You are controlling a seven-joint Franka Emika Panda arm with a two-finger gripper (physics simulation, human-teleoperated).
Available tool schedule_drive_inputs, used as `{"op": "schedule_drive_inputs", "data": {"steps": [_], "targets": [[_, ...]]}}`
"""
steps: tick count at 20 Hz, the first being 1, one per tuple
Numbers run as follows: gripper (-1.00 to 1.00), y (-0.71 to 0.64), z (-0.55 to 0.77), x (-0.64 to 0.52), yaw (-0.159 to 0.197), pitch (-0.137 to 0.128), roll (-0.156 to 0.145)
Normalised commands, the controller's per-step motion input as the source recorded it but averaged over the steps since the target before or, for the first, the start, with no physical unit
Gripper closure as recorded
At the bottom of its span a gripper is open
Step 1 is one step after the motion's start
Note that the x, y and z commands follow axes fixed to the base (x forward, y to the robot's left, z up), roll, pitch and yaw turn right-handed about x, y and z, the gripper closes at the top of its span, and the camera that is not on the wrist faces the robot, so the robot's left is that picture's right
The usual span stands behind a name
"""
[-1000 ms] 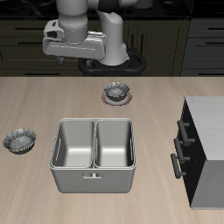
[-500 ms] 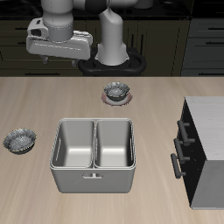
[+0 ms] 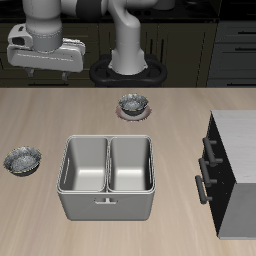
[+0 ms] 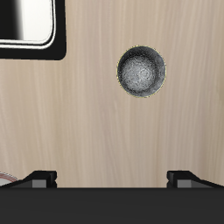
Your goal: Pick up the bowl on the table and place it on top of the white cabinet
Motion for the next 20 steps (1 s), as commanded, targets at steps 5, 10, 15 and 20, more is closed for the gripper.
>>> {"op": "schedule_drive_inputs", "data": {"steps": [5,10,15,20], "targets": [[-1.0,-0.48,0.07,0.12,-0.001,-0.018,-0.042],[-1.0,-0.39,0.04,0.15,0.036,-0.01,-0.006],[-1.0,-0.19,0.0,0.11,0.056,-0.005,0.027],[-1.0,-0.09,0.06,0.13,0.019,-0.011,0.02]]}}
